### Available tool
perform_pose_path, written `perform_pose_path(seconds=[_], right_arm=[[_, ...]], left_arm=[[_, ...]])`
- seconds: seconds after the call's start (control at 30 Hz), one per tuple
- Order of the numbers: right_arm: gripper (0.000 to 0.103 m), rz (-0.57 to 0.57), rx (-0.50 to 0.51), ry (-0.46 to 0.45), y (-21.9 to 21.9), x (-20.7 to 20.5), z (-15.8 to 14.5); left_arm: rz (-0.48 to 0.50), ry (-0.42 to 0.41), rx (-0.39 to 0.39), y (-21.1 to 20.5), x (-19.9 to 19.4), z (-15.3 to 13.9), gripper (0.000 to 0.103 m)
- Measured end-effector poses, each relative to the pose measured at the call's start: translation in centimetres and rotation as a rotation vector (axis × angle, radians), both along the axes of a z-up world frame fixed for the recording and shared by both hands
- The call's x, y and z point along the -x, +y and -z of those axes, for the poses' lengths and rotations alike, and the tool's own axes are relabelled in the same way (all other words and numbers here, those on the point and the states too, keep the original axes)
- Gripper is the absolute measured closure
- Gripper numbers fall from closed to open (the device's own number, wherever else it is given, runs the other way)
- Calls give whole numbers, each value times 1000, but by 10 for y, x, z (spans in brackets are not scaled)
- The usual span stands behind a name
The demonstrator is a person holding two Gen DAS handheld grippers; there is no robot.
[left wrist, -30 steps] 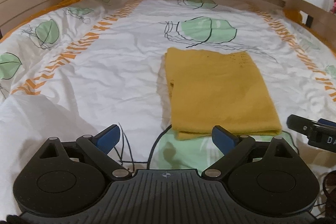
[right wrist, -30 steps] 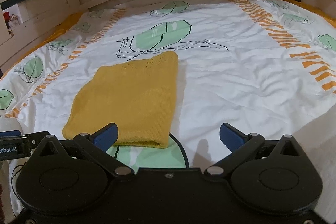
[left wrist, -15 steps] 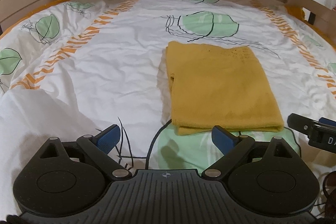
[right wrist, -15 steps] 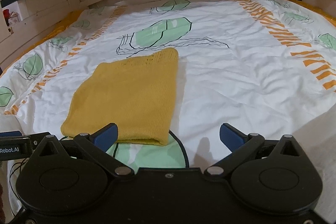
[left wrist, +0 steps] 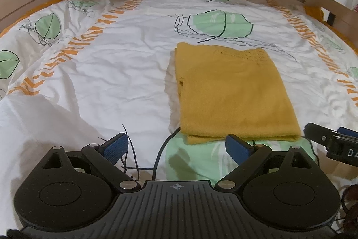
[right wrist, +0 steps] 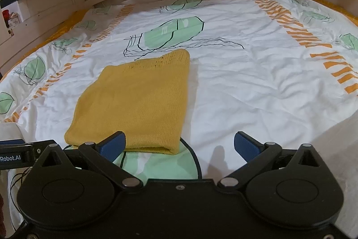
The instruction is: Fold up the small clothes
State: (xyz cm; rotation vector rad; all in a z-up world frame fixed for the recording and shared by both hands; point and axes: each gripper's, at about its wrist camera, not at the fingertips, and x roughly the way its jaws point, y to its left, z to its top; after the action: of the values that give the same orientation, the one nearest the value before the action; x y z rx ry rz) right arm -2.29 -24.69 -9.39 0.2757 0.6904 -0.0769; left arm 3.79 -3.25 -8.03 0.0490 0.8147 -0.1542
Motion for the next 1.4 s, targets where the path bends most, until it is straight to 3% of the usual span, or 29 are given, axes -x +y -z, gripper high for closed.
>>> perform_pose_path(seconds=[1.4], right_arm=[[1, 1, 3, 19, -1, 0, 2]], left_arm=[[0, 39, 40, 3, -7, 4, 10]])
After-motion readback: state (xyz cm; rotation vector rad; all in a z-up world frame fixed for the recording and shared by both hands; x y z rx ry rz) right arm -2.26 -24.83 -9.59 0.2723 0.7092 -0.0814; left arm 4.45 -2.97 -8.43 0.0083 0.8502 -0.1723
